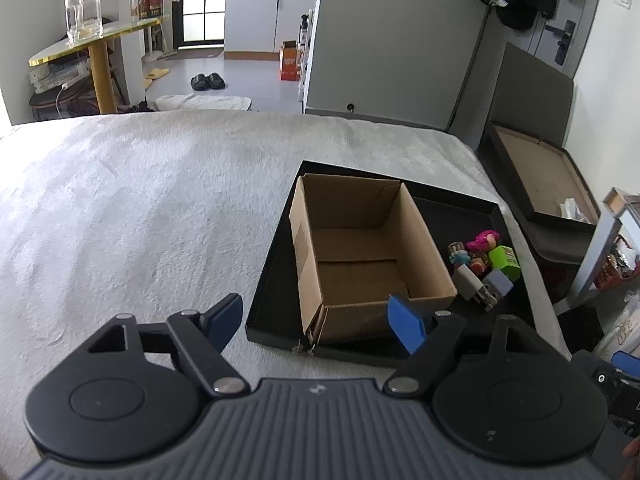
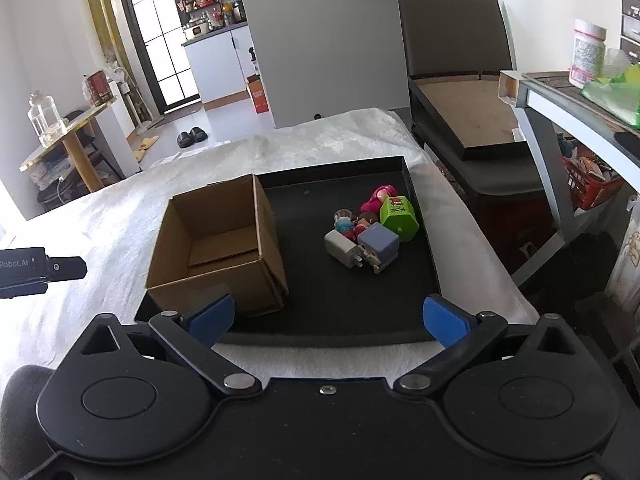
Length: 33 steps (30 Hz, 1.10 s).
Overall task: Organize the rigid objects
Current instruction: 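Lower the right gripper onto the lavender cube and close on it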
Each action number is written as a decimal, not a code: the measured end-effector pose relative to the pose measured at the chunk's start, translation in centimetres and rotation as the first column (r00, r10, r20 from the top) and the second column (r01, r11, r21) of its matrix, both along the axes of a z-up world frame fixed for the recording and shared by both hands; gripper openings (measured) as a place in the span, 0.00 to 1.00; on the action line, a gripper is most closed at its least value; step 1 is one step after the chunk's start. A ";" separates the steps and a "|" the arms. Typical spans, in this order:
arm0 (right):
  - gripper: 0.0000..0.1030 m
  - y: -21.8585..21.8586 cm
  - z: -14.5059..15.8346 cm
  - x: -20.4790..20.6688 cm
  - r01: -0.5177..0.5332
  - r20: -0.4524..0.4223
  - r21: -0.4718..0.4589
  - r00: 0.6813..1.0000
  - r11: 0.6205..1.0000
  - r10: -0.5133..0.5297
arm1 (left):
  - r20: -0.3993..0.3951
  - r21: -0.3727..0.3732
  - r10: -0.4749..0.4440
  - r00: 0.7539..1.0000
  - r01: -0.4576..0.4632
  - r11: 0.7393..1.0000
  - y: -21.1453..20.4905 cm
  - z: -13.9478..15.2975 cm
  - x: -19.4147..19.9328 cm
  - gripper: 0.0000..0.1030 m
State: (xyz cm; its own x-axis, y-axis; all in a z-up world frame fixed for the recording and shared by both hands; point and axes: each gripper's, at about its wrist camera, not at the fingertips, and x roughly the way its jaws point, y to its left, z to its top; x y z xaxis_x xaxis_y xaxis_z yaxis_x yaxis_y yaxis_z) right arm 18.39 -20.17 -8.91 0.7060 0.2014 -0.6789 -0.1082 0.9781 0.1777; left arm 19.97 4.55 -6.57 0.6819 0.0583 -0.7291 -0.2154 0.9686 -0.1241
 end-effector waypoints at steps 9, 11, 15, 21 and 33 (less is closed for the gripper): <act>0.89 -1.1 -2.4 3.8 0.008 -0.027 -0.015 1.000 1.000 -0.008 | -0.060 -0.006 0.015 0.998 -0.015 1.000 0.3 -3.2 4.8 0.52; 0.86 -1.3 -3.1 4.5 0.003 -0.032 -0.011 0.999 1.000 -0.003 | -0.068 -0.018 0.023 0.997 -0.025 1.000 0.4 -4.1 5.7 0.51; 0.83 -1.5 -4.6 6.2 -0.002 -0.052 -0.020 0.999 1.000 0.001 | -0.074 -0.034 0.017 0.997 -0.020 0.999 0.5 -5.9 7.1 0.50; 0.76 -1.5 -6.7 9.2 -0.016 -0.059 -0.030 0.998 0.999 0.014 | -0.129 -0.073 0.040 0.991 -0.049 0.996 1.3 -8.5 9.4 0.40; 0.74 -1.7 -10.5 13.6 0.011 -0.071 0.002 0.997 1.000 -0.011 | -0.187 -0.036 0.016 0.982 -0.024 0.999 2.0 -10.4 12.4 0.10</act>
State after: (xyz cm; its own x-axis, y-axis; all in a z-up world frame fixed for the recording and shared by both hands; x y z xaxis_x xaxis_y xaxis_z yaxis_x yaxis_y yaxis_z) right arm 32.00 -21.87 -19.45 0.6583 0.1955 -0.7269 -0.0848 0.9788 0.1864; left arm 32.41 6.59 -16.97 0.5324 0.0408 -0.8455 -0.2575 0.9593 -0.1159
